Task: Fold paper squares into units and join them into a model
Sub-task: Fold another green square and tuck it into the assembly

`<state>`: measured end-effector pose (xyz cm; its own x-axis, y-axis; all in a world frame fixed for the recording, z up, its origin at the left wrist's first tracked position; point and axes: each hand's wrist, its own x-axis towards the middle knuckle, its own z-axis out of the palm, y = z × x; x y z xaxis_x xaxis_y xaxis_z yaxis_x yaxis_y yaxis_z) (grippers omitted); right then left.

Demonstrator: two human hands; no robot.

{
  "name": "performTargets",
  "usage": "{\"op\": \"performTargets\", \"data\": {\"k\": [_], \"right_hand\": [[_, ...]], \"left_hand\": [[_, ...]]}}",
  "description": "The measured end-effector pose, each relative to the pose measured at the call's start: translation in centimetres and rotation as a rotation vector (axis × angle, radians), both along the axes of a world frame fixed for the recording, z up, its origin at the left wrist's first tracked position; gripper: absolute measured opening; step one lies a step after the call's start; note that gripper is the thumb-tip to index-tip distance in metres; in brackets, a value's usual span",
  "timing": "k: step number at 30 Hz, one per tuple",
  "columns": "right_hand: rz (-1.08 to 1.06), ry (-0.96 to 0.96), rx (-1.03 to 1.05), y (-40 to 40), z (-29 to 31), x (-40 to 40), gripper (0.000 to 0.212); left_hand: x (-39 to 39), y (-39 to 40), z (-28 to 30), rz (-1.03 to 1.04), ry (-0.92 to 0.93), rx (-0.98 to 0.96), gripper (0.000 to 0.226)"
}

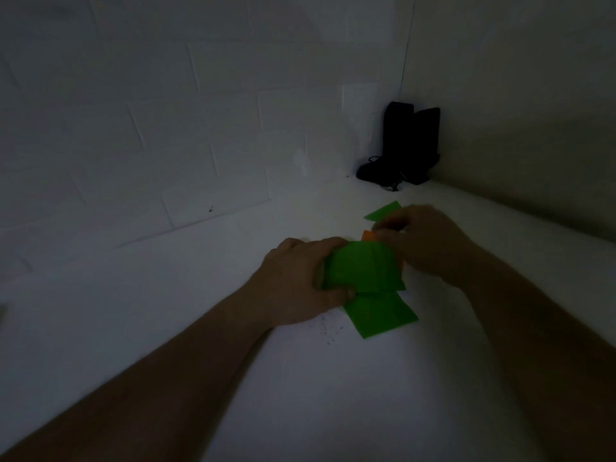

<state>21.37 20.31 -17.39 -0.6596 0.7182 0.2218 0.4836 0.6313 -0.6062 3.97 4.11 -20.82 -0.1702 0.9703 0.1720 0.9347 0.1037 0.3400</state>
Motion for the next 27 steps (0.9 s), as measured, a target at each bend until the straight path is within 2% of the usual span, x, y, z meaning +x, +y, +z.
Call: {"op": "performTargets", "data": {"k": [4,8,10,15,17,20,23,27], "right_hand": [[0.147,-0.124,-0.122,-1.8,-1.1,-0.8,0.029],[0.081,-0.063,-0.167,-1.8,-1.1,-0.9,0.042],[0.060,-0.049,-0.198,-1.7,-1.1,-0.7,0.046],[0.029,0.068,-0.235,-1.8,-1.0,-0.8,0.040],[0.041,0.168,-0.250,-2.2,-0.7,-1.0,0.037],[0.149,0.335,-0.399,-3.7,0.2,-1.5,0.028],[0.313,0.342,-0.430,-5.3,0.8,-1.9,0.027],[0.356,0.340,-0.512,-7.1,1.0,-2.6,0.018]], "left_hand": [[0.1,-0.2,0.2,-0.032,-0.038,0.068,0.067],[-0.5,-0.5,0.1,-0.004,-0.159,0.174,0.032],[-0.7,-0.7,0.1,0.004,-0.185,0.205,0.024],[-0.9,-0.7,0.9,0.129,-0.297,0.368,0.020],[-1.2,-0.7,1.3,0.211,-0.447,0.459,0.023],[-1.4,-1.1,1.9,0.271,-0.700,0.572,0.027],[-1.0,-1.4,2.5,0.253,-0.926,0.599,0.024],[-0.8,-1.7,2.7,0.190,-0.935,0.558,0.020]]}}
